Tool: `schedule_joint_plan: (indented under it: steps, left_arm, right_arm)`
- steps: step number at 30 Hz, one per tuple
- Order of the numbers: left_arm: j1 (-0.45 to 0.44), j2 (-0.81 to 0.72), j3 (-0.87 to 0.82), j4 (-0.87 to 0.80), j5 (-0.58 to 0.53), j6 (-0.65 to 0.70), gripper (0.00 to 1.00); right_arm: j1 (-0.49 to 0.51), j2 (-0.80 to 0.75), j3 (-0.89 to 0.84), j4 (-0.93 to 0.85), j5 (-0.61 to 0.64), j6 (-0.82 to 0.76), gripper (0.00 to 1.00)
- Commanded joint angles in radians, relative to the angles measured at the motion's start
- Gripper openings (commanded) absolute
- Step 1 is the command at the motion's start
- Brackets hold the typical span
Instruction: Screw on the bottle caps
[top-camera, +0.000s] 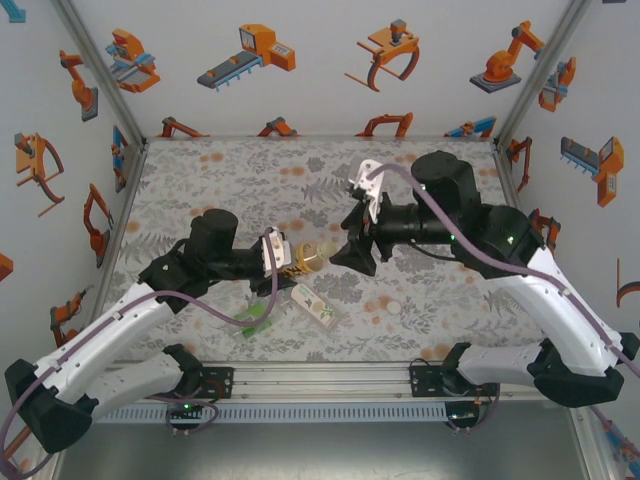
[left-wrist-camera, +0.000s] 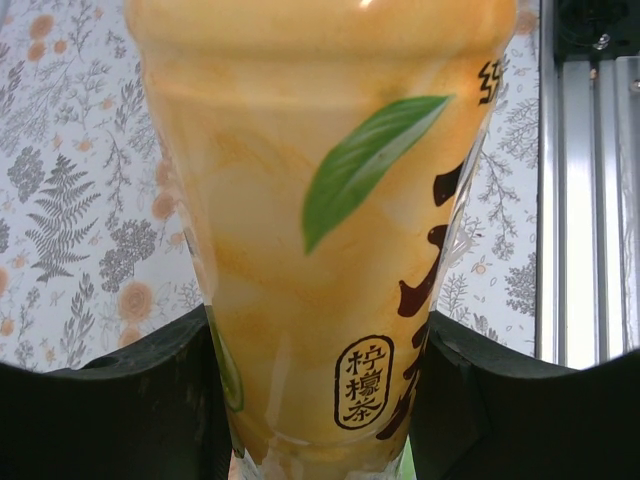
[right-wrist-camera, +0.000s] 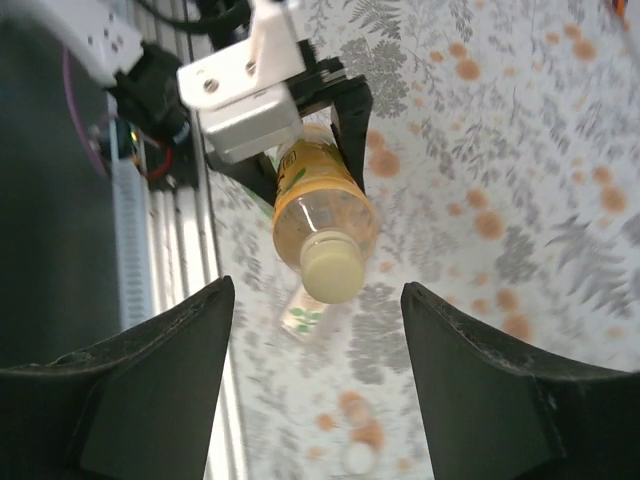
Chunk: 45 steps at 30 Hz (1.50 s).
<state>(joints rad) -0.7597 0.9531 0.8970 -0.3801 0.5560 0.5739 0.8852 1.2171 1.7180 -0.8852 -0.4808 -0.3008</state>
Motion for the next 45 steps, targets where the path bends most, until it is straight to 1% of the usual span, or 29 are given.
schedule_joint_plan:
  steps: [1, 6, 11, 17, 19, 23, 25, 26, 27, 29, 33, 35, 36, 40, 43, 45]
  left_arm:
    - [-0.005, -0.013, 0.037, -0.022, 0.058, 0.016, 0.0]
    - [-0.006, -0.017, 0.037, -0.028, 0.054, 0.02, 0.0]
    - [-0.006, -0.009, 0.041, -0.025, 0.068, 0.018, 0.0]
    - [-0.005, -0.009, 0.043, -0.014, 0.068, 0.014, 0.0]
    - [-0.005, -0.009, 0.043, -0.013, 0.068, 0.014, 0.0]
    - [-0.005, -0.005, 0.04, -0.013, 0.064, 0.012, 0.0]
    - [-0.005, -0.004, 0.038, -0.007, 0.055, 0.009, 0.0]
    - [-0.006, -0.004, 0.036, -0.004, 0.048, 0.005, 0.0]
    - [-0.005, -0.003, 0.033, 0.002, 0.04, 0.004, 0.0]
    - [-0.004, -0.003, 0.027, 0.018, 0.023, 0.0, 0.0]
    - [-0.004, 0.008, 0.023, 0.042, 0.0, -0.004, 0.0]
    - [-0.004, 0.015, 0.025, 0.048, 0.0, -0.002, 0.0]
    - [-0.005, 0.019, 0.028, 0.047, 0.002, -0.002, 0.0]
    - [-0.005, 0.031, 0.034, 0.049, 0.015, -0.004, 0.0]
    - [-0.005, 0.032, 0.035, 0.048, 0.021, -0.003, 0.0]
    - [-0.005, 0.032, 0.038, 0.046, 0.024, -0.002, 0.0]
  right_arm:
    - [0.0, 0.047, 0.046, -0.123, -0.106, -0.365, 0.6]
    - [0.0, 0.068, 0.032, -0.095, -0.106, -0.389, 0.54]
    - [0.0, 0.067, -0.002, -0.047, -0.113, -0.375, 0.49]
    - [0.001, 0.063, -0.032, -0.035, -0.111, -0.357, 0.44]
    - [0.001, 0.058, -0.041, -0.023, -0.113, -0.342, 0.4]
    - [0.001, 0.038, -0.069, 0.032, -0.11, -0.239, 0.2]
    - [0.001, 0.019, -0.098, 0.082, -0.1, -0.118, 0.13]
    - [0.001, 0.008, -0.121, 0.112, -0.089, -0.028, 0.09]
    - [0.001, -0.005, -0.143, 0.145, -0.069, 0.081, 0.05]
    - [0.0, -0.028, -0.188, 0.215, -0.014, 0.321, 0.0]
    - [0.002, -0.065, -0.266, 0.309, 0.14, 0.865, 0.0]
    - [0.003, -0.067, -0.279, 0.294, 0.213, 1.139, 0.0]
    - [0.001, -0.063, -0.275, 0.275, 0.235, 1.242, 0.0]
    - [-0.007, -0.04, -0.264, 0.09, 0.333, 1.651, 0.0]
    - [-0.01, -0.023, -0.261, 0.097, 0.317, 1.659, 0.0]
    - [-0.01, -0.011, -0.239, 0.086, 0.317, 1.622, 0.06]
